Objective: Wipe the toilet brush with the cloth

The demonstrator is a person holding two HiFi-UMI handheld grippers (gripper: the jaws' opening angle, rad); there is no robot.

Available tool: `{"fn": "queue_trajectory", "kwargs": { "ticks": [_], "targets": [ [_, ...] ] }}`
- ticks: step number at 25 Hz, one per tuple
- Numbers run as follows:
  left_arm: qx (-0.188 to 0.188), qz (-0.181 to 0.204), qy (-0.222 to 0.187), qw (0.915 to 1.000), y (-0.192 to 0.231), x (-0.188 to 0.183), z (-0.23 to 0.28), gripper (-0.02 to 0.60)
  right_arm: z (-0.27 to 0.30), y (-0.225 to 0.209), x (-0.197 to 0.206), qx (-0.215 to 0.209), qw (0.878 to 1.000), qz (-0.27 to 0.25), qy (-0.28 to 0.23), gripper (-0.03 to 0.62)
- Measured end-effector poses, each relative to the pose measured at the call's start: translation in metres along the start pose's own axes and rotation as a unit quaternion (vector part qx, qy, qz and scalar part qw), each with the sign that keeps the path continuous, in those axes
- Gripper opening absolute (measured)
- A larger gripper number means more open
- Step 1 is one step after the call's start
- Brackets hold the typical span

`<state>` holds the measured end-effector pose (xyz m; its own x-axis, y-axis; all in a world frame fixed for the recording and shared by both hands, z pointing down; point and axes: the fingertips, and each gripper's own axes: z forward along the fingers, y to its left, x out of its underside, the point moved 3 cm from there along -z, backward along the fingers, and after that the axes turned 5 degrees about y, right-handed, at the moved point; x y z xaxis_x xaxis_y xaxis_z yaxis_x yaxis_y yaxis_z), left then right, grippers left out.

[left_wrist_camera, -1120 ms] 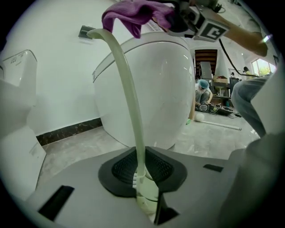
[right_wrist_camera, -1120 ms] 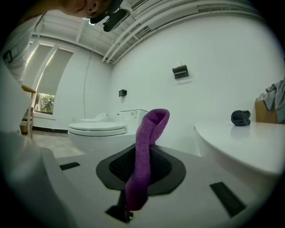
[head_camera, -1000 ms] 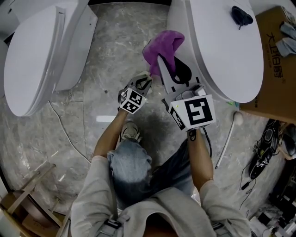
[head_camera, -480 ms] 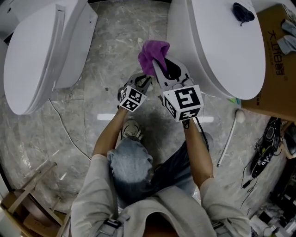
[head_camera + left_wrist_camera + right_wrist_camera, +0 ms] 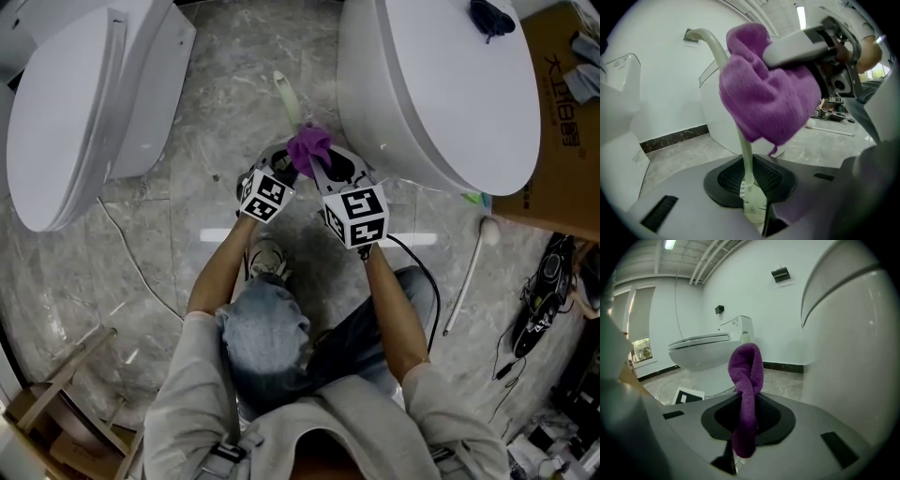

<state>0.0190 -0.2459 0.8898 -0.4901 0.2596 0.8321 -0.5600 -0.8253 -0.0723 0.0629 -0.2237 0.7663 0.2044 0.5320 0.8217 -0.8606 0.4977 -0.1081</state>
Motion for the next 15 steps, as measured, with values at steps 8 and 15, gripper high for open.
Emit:
{"fn": "queue_trajectory", "kwargs": {
  "ticks": [8,15],
  "targets": [
    [0.003,0.005,-0.002,1.0000,-0.001,0.000,-0.001,0.063,0.028,-0.015,0.051,-0.001,0.998,0.027,0.064,0.075],
    [0.007,0.002,-0.004,1.0000,-0.002,-0.001,0.002,0.063,0.012,-0.019,0.030,0.017,0.999,-0.018,0.044,0.075]
  ]
}}
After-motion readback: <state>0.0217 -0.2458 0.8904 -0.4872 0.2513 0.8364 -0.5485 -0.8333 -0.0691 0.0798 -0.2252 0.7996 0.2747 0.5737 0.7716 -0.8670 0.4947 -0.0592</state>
